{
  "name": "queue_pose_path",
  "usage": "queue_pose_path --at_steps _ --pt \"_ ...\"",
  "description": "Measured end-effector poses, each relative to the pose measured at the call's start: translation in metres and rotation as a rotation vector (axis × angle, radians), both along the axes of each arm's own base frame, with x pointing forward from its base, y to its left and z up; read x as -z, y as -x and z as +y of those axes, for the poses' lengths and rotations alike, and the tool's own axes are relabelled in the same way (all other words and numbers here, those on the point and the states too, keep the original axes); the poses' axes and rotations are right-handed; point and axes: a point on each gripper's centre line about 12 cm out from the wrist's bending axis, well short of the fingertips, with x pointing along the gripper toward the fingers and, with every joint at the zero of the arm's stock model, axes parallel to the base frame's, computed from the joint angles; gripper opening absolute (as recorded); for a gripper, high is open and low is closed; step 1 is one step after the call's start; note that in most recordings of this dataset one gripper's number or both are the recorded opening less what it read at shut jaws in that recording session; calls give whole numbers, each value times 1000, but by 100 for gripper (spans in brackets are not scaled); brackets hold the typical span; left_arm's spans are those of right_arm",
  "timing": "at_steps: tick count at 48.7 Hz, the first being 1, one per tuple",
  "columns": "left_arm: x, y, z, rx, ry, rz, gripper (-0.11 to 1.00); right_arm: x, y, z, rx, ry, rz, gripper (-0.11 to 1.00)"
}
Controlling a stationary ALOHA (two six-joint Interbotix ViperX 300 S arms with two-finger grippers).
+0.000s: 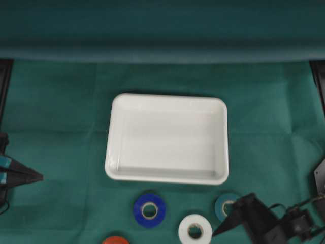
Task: Put the tape into the white case with the right arm.
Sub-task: 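Lower the open right gripper into the black tape roll's core and grasp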
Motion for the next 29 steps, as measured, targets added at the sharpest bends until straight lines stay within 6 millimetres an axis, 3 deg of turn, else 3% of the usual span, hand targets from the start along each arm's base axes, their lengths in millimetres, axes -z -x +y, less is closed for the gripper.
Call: queue_pose_path --at_steps 12,29 --pt "1 0 0 2 0 2 0 12 -40 14 2 10 27 70" --pt "4 1 0 1 1 9 0 21 -73 27 3 11 33 70"
